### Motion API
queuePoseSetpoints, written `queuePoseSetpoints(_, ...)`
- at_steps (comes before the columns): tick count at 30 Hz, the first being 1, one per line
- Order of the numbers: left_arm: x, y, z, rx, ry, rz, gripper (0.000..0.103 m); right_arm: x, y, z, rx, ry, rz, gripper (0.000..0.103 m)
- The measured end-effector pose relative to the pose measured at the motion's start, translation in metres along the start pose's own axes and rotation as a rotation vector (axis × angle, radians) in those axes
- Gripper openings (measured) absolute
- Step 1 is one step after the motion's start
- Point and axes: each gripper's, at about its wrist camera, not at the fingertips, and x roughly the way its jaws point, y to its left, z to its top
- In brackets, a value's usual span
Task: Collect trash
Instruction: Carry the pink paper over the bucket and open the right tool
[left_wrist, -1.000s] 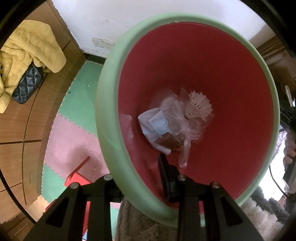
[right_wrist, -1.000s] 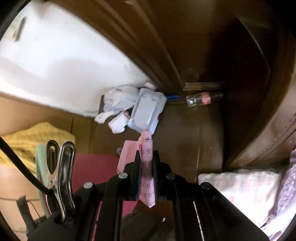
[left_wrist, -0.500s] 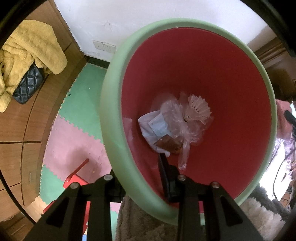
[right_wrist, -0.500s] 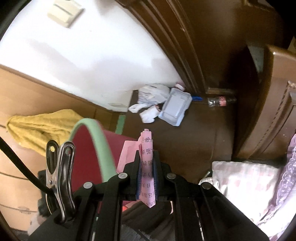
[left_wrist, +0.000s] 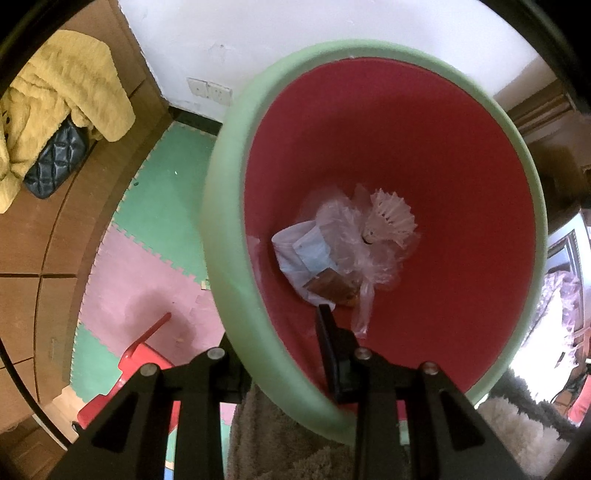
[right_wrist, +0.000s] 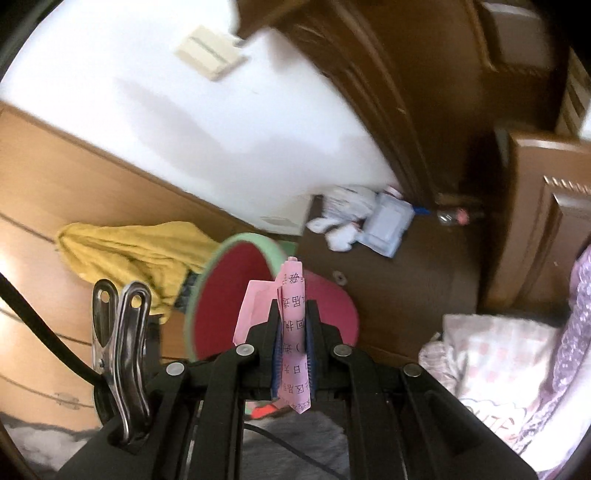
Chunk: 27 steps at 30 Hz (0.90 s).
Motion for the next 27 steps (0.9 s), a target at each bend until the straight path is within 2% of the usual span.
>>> queuePoseSetpoints(5, -0.004, 0.000, 0.000, -0.003, -0.003, -0.014, 0.031, -0.004, 0.041, 0.008, -0.103, -0.005, 0.046, 0.012)
queuePoseSetpoints(11, -0.007, 0.003, -0.002, 0.002, -0.014, -0.035, 0.031, 0.013, 0.073, 0.019, -0.104, 0.014, 0.144, 0.012)
queuePoseSetpoints(13, -0.008, 0.003, -0.003, 0.015, -0.018, -0.040, 0.032, 0.022, 0.086, 0.021, -0.160, 0.015, 0.122, 0.012)
queuePoseSetpoints(18, -0.008, 0.003, -0.003, 0.048, -0.026, -0.045, 0.033, 0.051, 0.119, 0.026, -0.323, 0.012, -0.013, 0.012)
queuePoseSetpoints(23, -0.005, 0.007, -0.003, 0.038, -0.026, -0.078, 0.032, 0.077, 0.138, 0.035, -0.374, 0.045, -0.026, 0.012)
queuePoseSetpoints(27, 0.003, 0.011, -0.002, -0.005, 0.013, -0.132, 0.032, 0.089, 0.144, 0.035, -0.422, 0.058, -0.046, 0.013)
